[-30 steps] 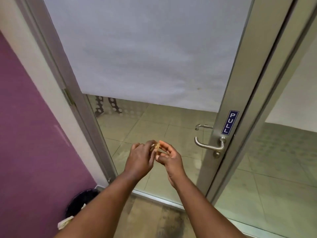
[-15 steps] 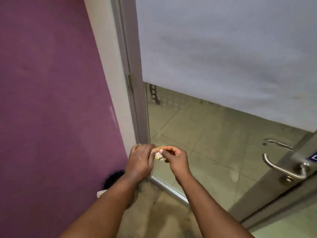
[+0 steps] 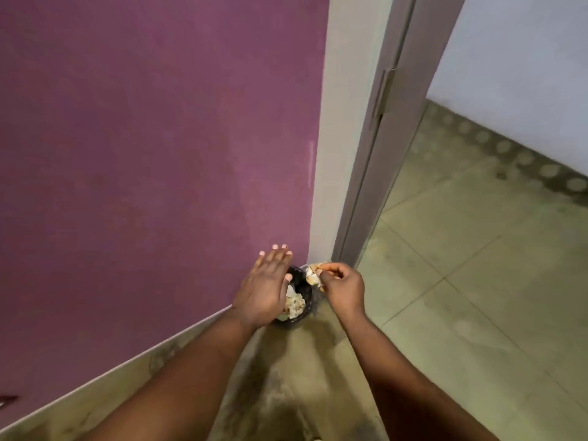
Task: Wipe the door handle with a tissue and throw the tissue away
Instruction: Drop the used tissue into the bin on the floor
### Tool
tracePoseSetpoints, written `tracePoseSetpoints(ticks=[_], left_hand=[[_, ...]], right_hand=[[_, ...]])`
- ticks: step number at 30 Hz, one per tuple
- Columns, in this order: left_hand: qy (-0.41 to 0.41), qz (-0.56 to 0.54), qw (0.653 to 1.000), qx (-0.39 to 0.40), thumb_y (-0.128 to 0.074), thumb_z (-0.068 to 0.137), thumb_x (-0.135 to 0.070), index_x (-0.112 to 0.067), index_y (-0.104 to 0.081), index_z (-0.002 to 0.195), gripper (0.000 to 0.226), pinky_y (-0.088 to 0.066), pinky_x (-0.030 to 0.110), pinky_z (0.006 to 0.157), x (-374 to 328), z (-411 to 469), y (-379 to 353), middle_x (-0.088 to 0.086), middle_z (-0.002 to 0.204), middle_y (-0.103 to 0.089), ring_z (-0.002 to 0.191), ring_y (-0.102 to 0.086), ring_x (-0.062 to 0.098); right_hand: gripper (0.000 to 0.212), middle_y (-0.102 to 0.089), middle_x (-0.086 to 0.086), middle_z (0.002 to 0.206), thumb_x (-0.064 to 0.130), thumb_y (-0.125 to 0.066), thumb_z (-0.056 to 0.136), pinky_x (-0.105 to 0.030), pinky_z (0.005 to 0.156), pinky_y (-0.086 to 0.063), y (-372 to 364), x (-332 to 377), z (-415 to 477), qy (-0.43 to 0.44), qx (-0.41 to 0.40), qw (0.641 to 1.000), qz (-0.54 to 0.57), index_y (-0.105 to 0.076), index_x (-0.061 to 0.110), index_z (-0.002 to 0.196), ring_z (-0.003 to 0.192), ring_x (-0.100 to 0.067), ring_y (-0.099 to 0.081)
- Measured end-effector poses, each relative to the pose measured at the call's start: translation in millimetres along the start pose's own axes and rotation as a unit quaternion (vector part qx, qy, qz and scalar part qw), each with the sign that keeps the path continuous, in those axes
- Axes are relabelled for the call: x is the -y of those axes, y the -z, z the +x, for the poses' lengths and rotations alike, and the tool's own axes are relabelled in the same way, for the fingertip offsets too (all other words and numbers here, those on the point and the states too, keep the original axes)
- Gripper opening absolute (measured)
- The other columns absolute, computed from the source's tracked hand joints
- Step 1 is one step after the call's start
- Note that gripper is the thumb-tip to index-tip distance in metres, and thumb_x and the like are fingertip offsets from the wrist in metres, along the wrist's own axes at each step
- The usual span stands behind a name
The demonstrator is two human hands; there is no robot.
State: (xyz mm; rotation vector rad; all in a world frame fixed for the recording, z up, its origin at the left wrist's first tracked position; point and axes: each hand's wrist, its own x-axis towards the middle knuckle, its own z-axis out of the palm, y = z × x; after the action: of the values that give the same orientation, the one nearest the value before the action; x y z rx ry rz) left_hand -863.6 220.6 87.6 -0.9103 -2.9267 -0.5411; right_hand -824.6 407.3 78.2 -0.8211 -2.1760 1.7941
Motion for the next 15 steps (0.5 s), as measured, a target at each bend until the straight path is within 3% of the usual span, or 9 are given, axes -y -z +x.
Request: tracePoseSetpoints(ticks=[8,11,15], left_hand=[[0.069,0.011,0.997,0.025,-0.026,0.106,-0.033,-0.011,-0.022,0.161,0.06,0.002,0.035,0.126,70,18,-54,0.007,0.169,-0.018,0.157,-0.005,0.018],[0.103,0.008,0.994,0.045,-0.028,0.108,-0.032,-0.016,-0.013,0.163,0.059,0.007,0.032,0.125,90,28,-85,0.001,0.171,-0.007,0.153,0.009,0.008],[0.126,-0.005,0.989,0.075,-0.031,0.109,-0.028,-0.017,-0.004,0.163,0.061,0.012,0.03,0.122,104,36,-118,-0.001,0.17,0.003,0.149,0.018,0.006]], right_hand=[[0.02,-0.07,0.017,0.077,0.008,-0.071,0.087,-0.029,0.076,-0.056,-67,-69,65,0.001,0.045,0.998,-0.051,-0.071,0.028,0.084,0.072,-0.001,-0.064],[0.013,-0.076,-0.002,0.09,0.008,-0.068,0.09,-0.036,0.081,-0.06,-91,-96,87,0.019,0.052,0.996,-0.066,-0.076,0.012,0.099,0.081,-0.019,-0.07],[0.038,-0.074,-0.014,0.115,0.001,-0.048,0.096,-0.033,0.083,-0.058,-112,-125,109,0.056,0.093,0.983,-0.15,-0.07,0.008,0.125,0.097,-0.027,-0.07]])
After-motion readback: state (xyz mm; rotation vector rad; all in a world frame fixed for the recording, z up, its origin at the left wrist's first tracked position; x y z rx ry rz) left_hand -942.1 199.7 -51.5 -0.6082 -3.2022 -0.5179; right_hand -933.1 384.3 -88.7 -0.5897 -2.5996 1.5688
